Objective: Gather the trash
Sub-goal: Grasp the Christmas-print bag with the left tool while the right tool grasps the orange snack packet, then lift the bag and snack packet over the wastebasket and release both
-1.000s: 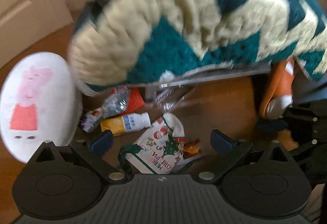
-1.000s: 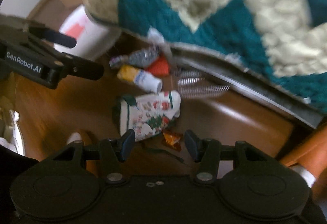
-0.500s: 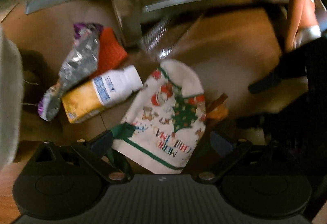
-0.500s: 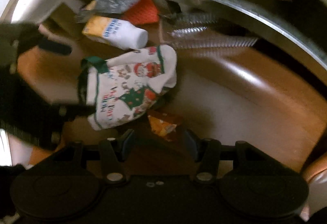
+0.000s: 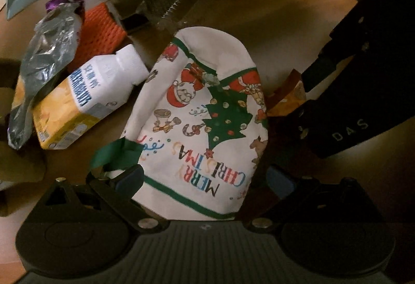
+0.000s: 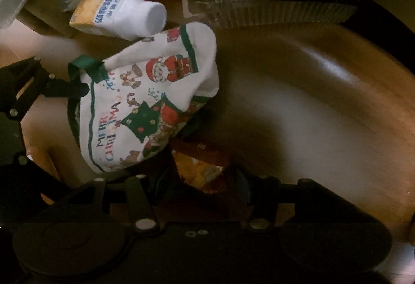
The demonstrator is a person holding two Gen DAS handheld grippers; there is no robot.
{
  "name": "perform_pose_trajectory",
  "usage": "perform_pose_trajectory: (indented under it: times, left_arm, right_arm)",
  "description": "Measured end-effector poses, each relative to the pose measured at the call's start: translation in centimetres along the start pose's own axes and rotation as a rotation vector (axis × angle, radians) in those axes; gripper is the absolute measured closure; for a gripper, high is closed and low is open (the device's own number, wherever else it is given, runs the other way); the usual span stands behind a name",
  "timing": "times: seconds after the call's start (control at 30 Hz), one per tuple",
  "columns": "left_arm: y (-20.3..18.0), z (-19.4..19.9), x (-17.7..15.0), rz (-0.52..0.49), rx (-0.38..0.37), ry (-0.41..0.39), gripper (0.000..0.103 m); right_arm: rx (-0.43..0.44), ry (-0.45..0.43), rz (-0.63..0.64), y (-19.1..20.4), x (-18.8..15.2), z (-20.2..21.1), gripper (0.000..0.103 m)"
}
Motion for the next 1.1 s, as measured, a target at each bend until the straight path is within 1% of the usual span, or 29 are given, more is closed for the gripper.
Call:
perform_pose_trajectory:
  times: [0.03, 0.07, 0.1, 0.23, 0.27, 0.33, 0.37, 0.4, 0.47, 0.5, 0.53, 0.57, 0.6, 0.7, 0.8, 1.0, 1.1]
  left_arm:
    - [-0.1, -0.3, 0.0, 0.000, 0.000, 0.002, 0.002]
    - [-0.2, -0.7, 0.1, 0.000, 0.002, 0.002, 0.006]
    - [-0.2, -1.0, 0.2, -0.005, 0.007, 0.005, 0.013]
    - [-1.0, -2.1, 0.4, -0.043, 0.032, 0.016, 0.027]
    - [-1.3, -2.4, 0.5, -0.047, 0.033, 0.018, 0.035]
    - [-1.5, -2.4, 0.7, -0.051, 0.036, 0.010, 0.040]
    - [-1.6, -2.4, 0.7, -0.047, 0.033, 0.005, 0.046]
    - [-1.6, -2.3, 0.7, -0.044, 0.034, -0.001, 0.055]
    - [-1.6, -2.1, 0.9, -0.029, 0.026, -0.005, 0.065]
    - [-1.5, -2.0, 0.9, -0.018, 0.020, -0.004, 0.073]
    - [-1.2, -1.8, 1.0, -0.010, 0.023, -0.004, 0.076]
    - [-1.2, -1.6, 1.1, 0.001, 0.027, -0.005, 0.085]
    - [-0.9, -1.5, 1.2, 0.011, 0.025, -0.002, 0.090]
    - [-0.4, -0.4, 1.5, 0.045, 0.004, 0.005, 0.093]
    - [0.5, 1.7, 1.9, 0.074, -0.012, 0.014, 0.094]
    - [2.4, 7.3, 2.8, 0.124, -0.042, 0.016, 0.095]
    - [2.1, 11.1, 3.3, 0.100, -0.029, -0.012, 0.095]
  right_arm:
    - [-0.002, 0.001, -0.008, -0.1, 0.0, 0.0, 0.053]
    - [-0.005, 0.000, -0.023, -0.3, 0.0, -0.2, 0.053]
    - [-0.005, -0.004, -0.038, -0.5, -0.1, -0.3, 0.053]
    - [-0.013, -0.019, -0.062, -0.7, 0.0, -0.2, 0.053]
    - [-0.016, -0.019, -0.065, -0.6, 0.0, -0.4, 0.053]
    - [-0.021, -0.027, -0.064, -0.3, 0.1, -0.5, 0.055]
    - [-0.023, -0.029, -0.064, -0.2, 0.0, -0.4, 0.058]
    - [-0.026, -0.033, -0.063, 0.0, 0.1, -0.3, 0.063]
    - [-0.037, -0.039, -0.058, 0.1, -0.1, 0.1, 0.065]
    - [-0.046, -0.040, -0.053, 0.3, -0.1, 0.3, 0.066]
    - [-0.061, -0.040, -0.046, 0.5, -0.1, 0.5, 0.067]
    - [-0.078, -0.038, -0.040, 0.6, -0.1, 0.7, 0.068]
    - [-0.090, -0.036, -0.038, 0.8, -0.1, 1.0, 0.068]
    - [-0.110, -0.044, -0.046, 0.9, -0.5, 2.6, 0.069]
    - [-0.127, -0.058, -0.069, 0.8, -0.8, 4.9, 0.069]
    - [-0.152, -0.129, -0.105, 1.1, -1.3, 11.8, 0.069]
    - [-0.152, -0.187, -0.104, 1.3, -1.8, 16.2, 0.069]
Point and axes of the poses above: each gripper's, at about its wrist camera, not at the fingertips, and z roughly against the way its jaws point, y to its left, x to its top, the point moved 4 cm from there along -z, roughly the way its jaws point, and after that the axes turned 8 degrees about z, right-handed, at the moved point
